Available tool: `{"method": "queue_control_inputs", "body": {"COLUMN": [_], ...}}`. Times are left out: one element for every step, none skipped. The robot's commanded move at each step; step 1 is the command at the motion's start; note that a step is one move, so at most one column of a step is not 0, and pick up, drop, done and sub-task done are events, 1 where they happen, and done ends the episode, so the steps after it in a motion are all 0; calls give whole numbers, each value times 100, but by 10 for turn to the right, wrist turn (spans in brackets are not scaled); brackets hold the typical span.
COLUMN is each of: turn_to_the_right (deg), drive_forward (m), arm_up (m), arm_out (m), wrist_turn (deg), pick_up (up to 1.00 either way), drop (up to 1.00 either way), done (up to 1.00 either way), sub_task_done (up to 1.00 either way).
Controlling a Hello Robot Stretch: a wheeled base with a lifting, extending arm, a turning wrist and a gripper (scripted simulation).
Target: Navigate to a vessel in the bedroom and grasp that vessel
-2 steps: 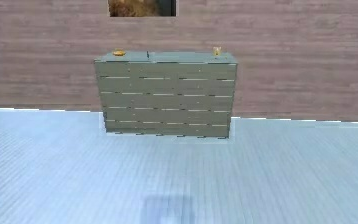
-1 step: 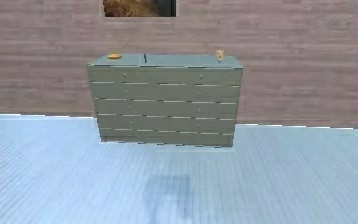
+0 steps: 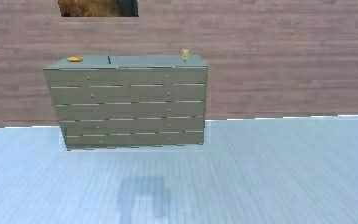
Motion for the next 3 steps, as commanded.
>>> {"method": "queue_control_inputs", "body": {"turn_to_the_right": [0, 0, -450], "drive_forward": [100, 50, 0], "arm_up": [0, 0, 0], "arm_out": [0, 0, 0], "wrist_turn": [0, 0, 0], "pick_up": [0, 0, 0], "drop": [0, 0, 0], "done": [0, 0, 0], "sub_task_done": [0, 0, 0]}}
